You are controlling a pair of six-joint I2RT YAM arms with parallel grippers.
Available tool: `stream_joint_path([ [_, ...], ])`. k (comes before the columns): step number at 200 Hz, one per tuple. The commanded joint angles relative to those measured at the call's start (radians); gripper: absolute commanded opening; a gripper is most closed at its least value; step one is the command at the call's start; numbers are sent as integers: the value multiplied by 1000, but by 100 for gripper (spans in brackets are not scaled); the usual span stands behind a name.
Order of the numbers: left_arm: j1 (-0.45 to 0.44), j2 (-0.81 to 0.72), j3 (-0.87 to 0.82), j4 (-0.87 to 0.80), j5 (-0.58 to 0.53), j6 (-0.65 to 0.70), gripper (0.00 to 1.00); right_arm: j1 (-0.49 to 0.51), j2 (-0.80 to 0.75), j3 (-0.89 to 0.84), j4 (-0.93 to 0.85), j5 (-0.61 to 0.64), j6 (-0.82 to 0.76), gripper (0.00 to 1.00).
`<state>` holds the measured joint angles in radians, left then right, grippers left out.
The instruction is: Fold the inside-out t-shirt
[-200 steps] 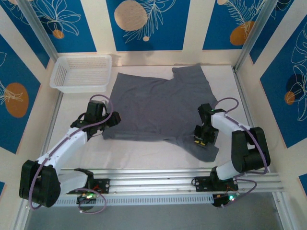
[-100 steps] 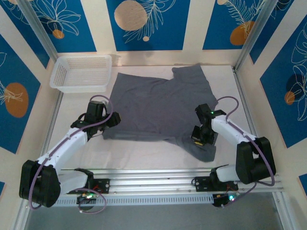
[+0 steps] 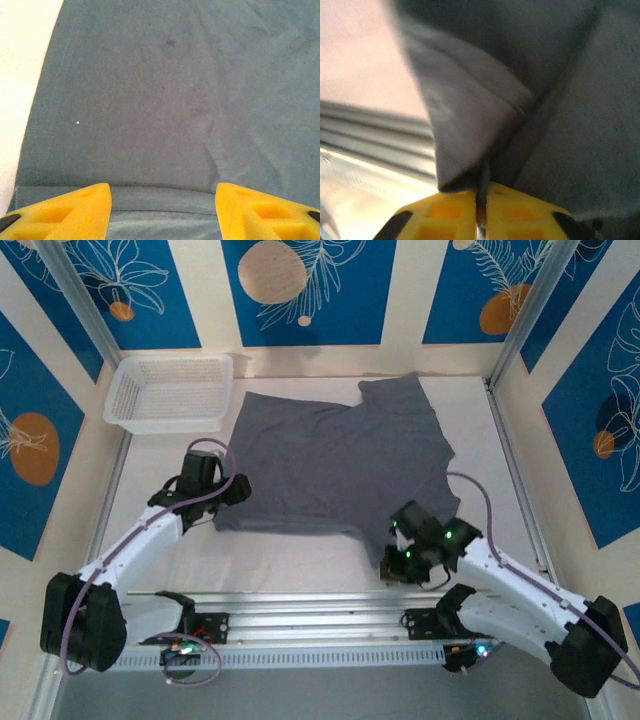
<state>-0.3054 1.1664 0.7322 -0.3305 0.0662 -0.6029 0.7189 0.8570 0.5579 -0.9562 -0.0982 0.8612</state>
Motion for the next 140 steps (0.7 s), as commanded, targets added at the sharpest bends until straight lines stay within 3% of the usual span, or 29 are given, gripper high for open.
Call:
stream_joint_path([
  [1, -6, 30, 33, 10, -26, 4, 57, 37, -97, 10, -123, -28, 108, 33],
  [21, -7, 51, 37, 23, -28, 0, 57, 20, -180, 107, -167, 129, 131, 48],
  [36, -8, 56, 39, 28, -28, -10, 57, -37, -193, 140, -173, 257, 189, 49],
  [50, -9, 50, 38, 31, -25, -15, 57, -153, -144, 154, -196, 332, 249, 50],
  [72, -10, 37, 36, 21, -25, -16, 57, -434, 5, 149, -249, 332, 285, 50],
  [97, -10, 19, 14, 22, -25, -14, 57, -675, 56, 101, -103, 256, 210, 50],
  [114, -10, 14, 14, 11, -28, -9, 57, -752, 75, 51, -20, 231, 216, 50],
  [140, -10, -10, 6, 2, -43, -4, 57, -769, 169, -19, 62, 239, 275, 50],
])
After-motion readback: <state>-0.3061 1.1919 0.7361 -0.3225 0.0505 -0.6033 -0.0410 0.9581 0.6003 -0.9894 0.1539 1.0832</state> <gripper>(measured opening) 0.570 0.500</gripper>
